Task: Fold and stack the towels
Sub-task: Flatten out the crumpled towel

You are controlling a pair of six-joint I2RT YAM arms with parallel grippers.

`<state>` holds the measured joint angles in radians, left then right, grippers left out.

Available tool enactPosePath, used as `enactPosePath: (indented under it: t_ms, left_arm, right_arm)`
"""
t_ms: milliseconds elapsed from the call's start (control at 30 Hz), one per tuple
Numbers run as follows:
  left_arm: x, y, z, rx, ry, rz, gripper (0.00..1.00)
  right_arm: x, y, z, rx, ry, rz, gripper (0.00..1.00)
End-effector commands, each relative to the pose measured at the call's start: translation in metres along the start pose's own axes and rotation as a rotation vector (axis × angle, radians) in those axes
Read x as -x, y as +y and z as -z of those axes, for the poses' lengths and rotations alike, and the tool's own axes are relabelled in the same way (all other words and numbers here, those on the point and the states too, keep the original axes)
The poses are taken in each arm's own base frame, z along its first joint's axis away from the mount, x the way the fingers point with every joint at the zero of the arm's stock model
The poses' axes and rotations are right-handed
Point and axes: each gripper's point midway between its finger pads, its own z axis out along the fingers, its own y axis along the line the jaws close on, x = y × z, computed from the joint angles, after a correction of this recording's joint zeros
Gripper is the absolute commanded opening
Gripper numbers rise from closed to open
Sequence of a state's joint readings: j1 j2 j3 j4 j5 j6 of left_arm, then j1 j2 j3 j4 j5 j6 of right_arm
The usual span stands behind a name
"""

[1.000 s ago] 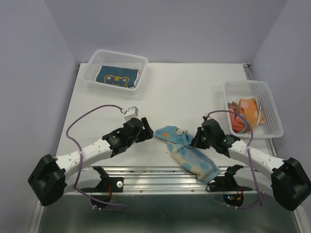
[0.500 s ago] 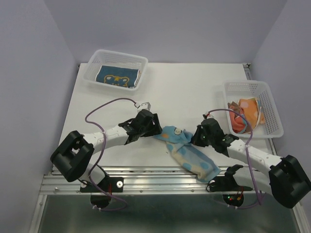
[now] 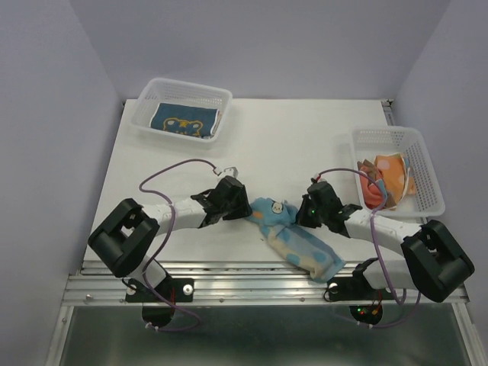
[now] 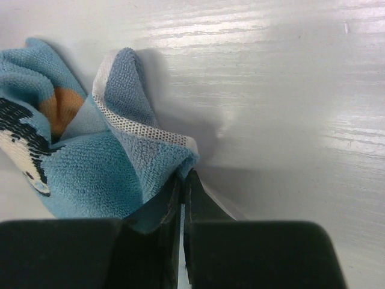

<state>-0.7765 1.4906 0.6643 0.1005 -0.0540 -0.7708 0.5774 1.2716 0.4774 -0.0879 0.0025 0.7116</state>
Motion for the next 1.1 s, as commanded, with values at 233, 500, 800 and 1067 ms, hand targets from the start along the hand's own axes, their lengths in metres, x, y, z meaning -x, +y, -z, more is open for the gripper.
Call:
enactPosePath:
  t_ms: [233,500,800,1067]
  left_arm:
    - [-0.010,0.015,-0.016,0.124,0.032,-0.064,0.50]
    - [-0.023,0.040,-0.032,0.382,0.035,-0.142,0.46]
    - [-0.047,0.062,-0.036,0.498,0.073,-0.168,0.14]
    - [-0.040,0.061,-0.030,0.495,0.038,-0.153,0.00]
  right_arm:
    - [0.042,0.041,0.004,0.095,-0.101,0.014,0.01]
    - [0.044,0.053,0.006,0.143,-0.086,0.019,0.01]
    - [0.047,0.052,0.014,0.145,-0.115,0.015,0.01]
    - [0.046,0.048,0.017,0.135,-0.120,0.018,0.01]
